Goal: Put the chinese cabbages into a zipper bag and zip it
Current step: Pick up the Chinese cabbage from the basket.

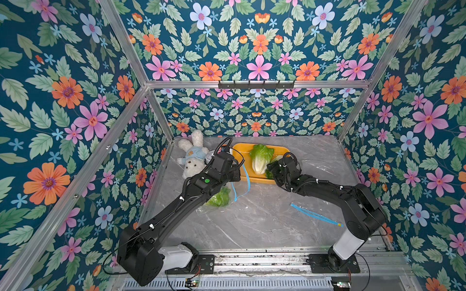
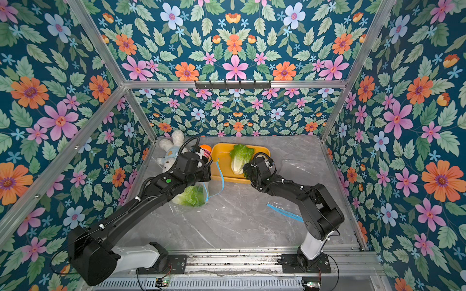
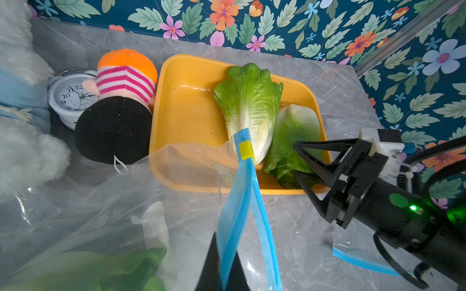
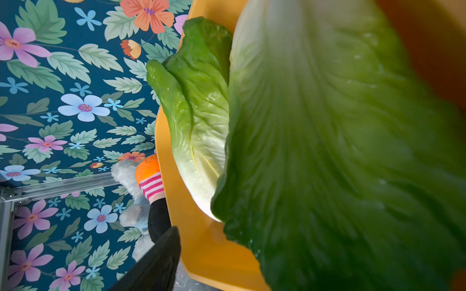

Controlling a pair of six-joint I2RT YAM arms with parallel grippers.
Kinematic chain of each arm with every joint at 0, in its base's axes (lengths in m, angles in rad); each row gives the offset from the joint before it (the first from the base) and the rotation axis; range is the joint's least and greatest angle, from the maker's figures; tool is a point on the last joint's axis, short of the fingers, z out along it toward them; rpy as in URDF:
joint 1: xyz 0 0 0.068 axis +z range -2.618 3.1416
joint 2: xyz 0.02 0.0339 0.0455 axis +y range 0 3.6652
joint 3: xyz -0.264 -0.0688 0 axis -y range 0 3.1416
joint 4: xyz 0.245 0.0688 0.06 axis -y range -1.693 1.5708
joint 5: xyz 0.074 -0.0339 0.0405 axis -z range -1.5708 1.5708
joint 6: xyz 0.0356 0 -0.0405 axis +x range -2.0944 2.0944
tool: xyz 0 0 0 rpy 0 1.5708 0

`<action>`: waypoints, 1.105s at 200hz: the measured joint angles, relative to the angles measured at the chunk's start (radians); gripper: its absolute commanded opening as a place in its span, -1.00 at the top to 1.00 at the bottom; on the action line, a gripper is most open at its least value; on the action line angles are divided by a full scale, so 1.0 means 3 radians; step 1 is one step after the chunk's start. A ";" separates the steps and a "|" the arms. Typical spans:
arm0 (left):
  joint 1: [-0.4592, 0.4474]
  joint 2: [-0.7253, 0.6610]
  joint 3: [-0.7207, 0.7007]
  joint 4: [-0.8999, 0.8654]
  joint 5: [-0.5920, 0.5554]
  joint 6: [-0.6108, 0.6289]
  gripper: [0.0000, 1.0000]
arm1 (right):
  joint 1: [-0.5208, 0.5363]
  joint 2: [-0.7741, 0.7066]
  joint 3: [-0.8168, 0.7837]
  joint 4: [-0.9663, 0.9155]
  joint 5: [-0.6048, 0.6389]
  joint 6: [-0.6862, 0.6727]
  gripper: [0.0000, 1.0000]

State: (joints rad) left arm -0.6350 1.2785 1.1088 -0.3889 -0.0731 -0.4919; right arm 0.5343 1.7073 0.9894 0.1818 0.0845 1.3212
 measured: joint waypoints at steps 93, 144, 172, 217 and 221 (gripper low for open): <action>0.0000 -0.0024 0.0155 -0.0024 0.0003 0.0003 1.00 | -0.0160 0.0165 0.0264 -0.0182 0.0409 -0.0057 -0.11; 0.0000 -0.0024 0.0150 -0.0028 0.0000 0.0005 1.00 | -0.0206 0.0239 0.0364 -0.0184 0.0423 -0.0268 0.44; 0.0000 -0.0074 0.0140 -0.0029 -0.0003 0.0013 1.00 | -0.0242 0.0252 0.0364 -0.0103 0.0336 -0.0416 0.79; 0.0000 -0.0093 0.0169 -0.0092 -0.0005 0.0058 1.00 | -0.0252 -0.0048 0.0281 -0.0057 0.0234 -0.0675 1.00; 0.0000 -0.0093 0.0175 -0.0106 -0.0008 0.0066 1.00 | -0.0253 -0.0090 0.0268 -0.0052 0.0221 -0.0697 1.00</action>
State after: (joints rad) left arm -0.6350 1.2507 1.1614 -0.4206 -0.0753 -0.4721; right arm 0.4583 1.6802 1.0698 0.1661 0.1509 1.1122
